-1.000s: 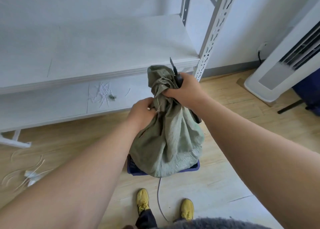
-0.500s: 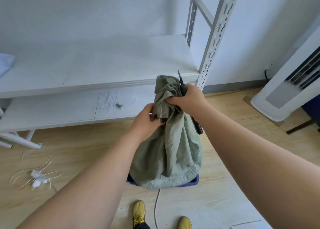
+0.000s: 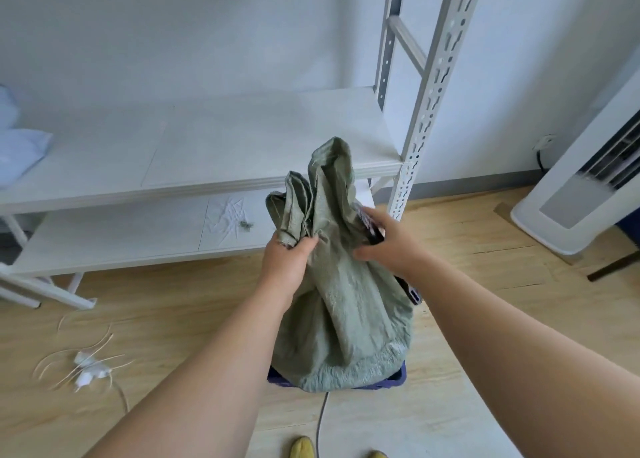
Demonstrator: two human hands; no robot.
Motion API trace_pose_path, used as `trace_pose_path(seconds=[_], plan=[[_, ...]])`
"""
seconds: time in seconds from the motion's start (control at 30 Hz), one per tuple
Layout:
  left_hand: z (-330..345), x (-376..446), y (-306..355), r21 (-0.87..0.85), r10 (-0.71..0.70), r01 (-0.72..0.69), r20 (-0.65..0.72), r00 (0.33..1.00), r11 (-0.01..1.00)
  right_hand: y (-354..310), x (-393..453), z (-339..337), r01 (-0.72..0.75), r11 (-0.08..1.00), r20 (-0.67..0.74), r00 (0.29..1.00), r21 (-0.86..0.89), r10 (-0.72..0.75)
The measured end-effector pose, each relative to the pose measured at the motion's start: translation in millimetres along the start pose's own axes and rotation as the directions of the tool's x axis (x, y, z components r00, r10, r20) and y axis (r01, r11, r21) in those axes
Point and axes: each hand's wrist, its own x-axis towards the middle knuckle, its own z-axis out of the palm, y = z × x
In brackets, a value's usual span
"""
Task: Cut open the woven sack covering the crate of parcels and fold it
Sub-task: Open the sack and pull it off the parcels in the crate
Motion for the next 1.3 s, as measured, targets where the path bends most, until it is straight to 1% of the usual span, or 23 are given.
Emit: trace_pose_path(seconds=[0.13,0.23,0.3,0.33,0.4,0.47,0.5,0.57,0.63,0.7,0.73,0.77,0.83,0.87,0.9,0.97,1.0,1.03,1.07,1.13,1.2,1.23,1.3], plan=[[-3.5,-4.7,5.7,0.027,0.086,-0.093,0.209,0.974,0.995,6.2,-0.2,20.5,-0.091,0.971,-0.011,0.995,0.222,0.095],[-1.8,-1.8,3.5,0.142,0.133,-0.194,0.355,0.925,0.971,-3.0,4.1,23.2,-0.106,0.956,-0.028,0.993,0.273,0.118],[-1.6,7.2,2.5,0.212,0.147,-0.216,0.301,0.942,0.953,-10.7,5.4,21.4,-0.095,0.961,-0.035,0.994,0.261,0.108],[-2.7,13.0,4.1,0.217,0.149,-0.197,0.22,0.964,0.956,-16.8,5.9,19.2,-0.069,0.968,-0.067,0.994,0.242,0.087],[-9.6,21.9,11.0,0.145,0.159,-0.16,0.016,0.987,0.977,-30.7,7.8,12.6,0.038,0.976,-0.22,0.975,0.213,0.01],[-17.3,28.7,18.3,0.121,0.197,-0.183,-0.119,0.973,0.976,-43.3,11.1,3.3,0.127,0.962,-0.349,0.937,0.242,-0.036],[-20.5,30.3,22.5,0.183,0.205,-0.183,-0.114,0.972,0.966,-47.1,12.1,-0.4,0.114,0.965,-0.344,0.939,0.238,-0.026],[-23.6,31.1,25.3,0.387,0.197,-0.18,-0.005,0.98,0.904,-46.7,9.7,-3.8,-0.045,0.988,-0.222,0.972,0.146,0.077],[-25.2,33.8,31.2,0.375,0.212,-0.182,-0.04,0.976,0.909,-49.7,8.2,-5.7,-0.113,0.987,-0.227,0.964,0.115,0.137],[-26.5,32.5,40.0,0.197,0.242,-0.212,-0.144,0.959,0.957,-58.2,7.6,-8.0,0.06,0.971,-0.397,0.917,0.232,0.038],[-26.1,31.5,41.0,0.177,0.243,-0.22,-0.121,0.962,0.959,-61.1,8.4,-7.6,0.111,0.957,-0.428,0.903,0.269,0.015],[-24.7,29.5,39.5,0.231,0.231,-0.218,-0.028,0.973,0.948,-62.9,8.5,-5.9,0.106,0.954,-0.395,0.918,0.281,0.015],[-25.0,24.2,28.6,0.384,0.115,-0.166,0.153,0.982,0.908,-56.2,4.2,2.8,-0.075,0.989,-0.198,0.975,0.131,0.1],[-26.4,24.1,26.2,0.406,0.096,-0.143,0.133,0.986,0.903,-52.5,3.2,6.4,-0.134,0.989,-0.155,0.978,0.058,0.141],[-27.8,25.1,27.4,0.362,0.112,-0.127,0.063,0.992,0.923,-50.5,3.2,8.1,-0.137,0.99,-0.198,0.97,0.033,0.141],[-32.3,28.7,31.5,0.195,0.178,-0.161,-0.074,0.981,0.967,-53.5,4.4,7.5,0.019,0.978,-0.388,0.919,0.207,0.065],[-33.3,29.7,33.2,0.192,0.175,-0.162,-0.051,0.983,0.968,-53.8,5.6,6.4,0.052,0.963,-0.402,0.914,0.263,0.06],[-33.2,28.9,33.4,0.248,0.14,-0.141,0.022,0.99,0.959,-53.7,5.2,6.9,0.013,0.969,-0.34,0.938,0.248,0.075],[-32.6,27.2,28.5,0.341,0.088,-0.113,0.086,0.992,0.933,-51.1,2.7,8.8,-0.092,0.986,-0.224,0.967,0.141,0.122],[-32.4,24.9,22.1,0.398,0.054,-0.075,0.063,0.997,0.914,-41.9,-1.0,13.7,-0.209,0.975,-0.083,0.976,-0.081,0.203],[-31.8,21.8,26.5,0.17,-0.015,0.014,0.003,1.0,0.985,-41.3,-6.6,19.9,-0.135,0.99,-0.108,0.986,-0.037,0.131],[-30.2,20.4,28.9,0.042,-0.068,0.067,0.026,0.997,0.997,-42.5,-10.4,25.6,-0.072,0.997,-0.09,0.993,0.03,0.075],[-25.5,15.1,34.1,-0.068,-0.12,0.132,0.151,0.981,0.989,-44.7,-17.5,42.0,0.025,1.0,-0.028,0.999,0.017,-0.024]])
